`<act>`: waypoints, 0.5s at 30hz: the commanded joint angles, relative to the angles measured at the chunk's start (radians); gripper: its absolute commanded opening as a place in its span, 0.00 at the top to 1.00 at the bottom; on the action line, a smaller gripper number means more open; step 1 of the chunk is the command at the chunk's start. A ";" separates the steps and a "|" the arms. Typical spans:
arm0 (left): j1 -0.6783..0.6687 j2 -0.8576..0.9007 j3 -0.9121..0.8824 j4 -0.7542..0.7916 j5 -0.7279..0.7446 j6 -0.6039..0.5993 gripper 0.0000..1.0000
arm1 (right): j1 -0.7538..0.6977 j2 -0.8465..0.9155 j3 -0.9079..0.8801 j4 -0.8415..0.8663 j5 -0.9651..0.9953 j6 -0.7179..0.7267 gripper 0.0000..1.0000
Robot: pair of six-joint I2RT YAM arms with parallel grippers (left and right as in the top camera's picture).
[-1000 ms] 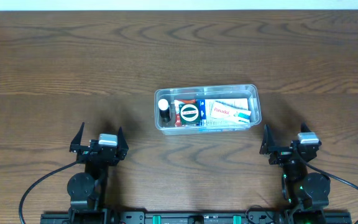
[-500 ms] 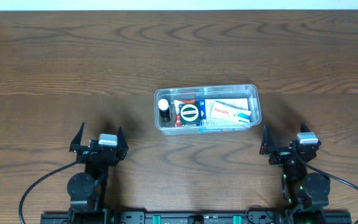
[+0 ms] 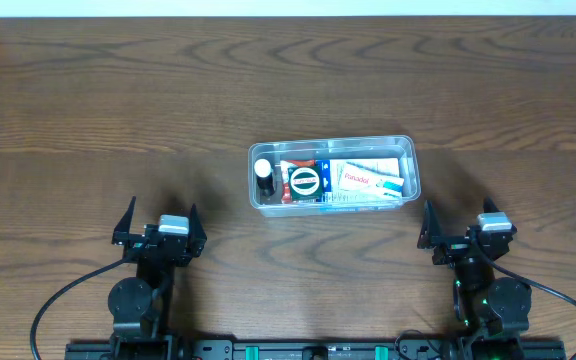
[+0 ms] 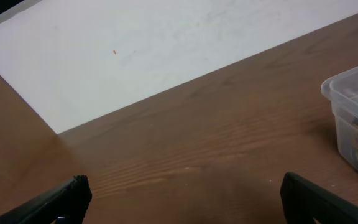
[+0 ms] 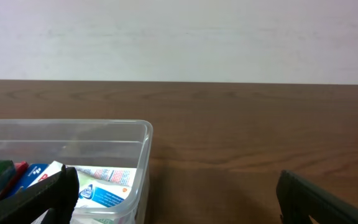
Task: Pack container
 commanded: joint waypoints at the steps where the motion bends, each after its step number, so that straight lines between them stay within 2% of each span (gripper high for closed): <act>1: 0.001 -0.006 -0.014 -0.039 -0.001 0.009 0.02 | 0.009 -0.007 -0.002 -0.005 -0.011 -0.013 0.01; 10: 0.001 -0.008 -0.014 -0.035 0.021 -0.325 0.02 | 0.009 -0.007 -0.002 -0.005 -0.011 -0.013 0.01; 13: 0.001 -0.008 -0.014 -0.037 -0.100 -0.552 0.02 | 0.009 -0.007 -0.002 -0.005 -0.011 -0.013 0.01; 15: 0.001 -0.008 -0.014 -0.037 -0.159 -0.643 0.02 | 0.009 -0.007 -0.002 -0.005 -0.011 -0.013 0.01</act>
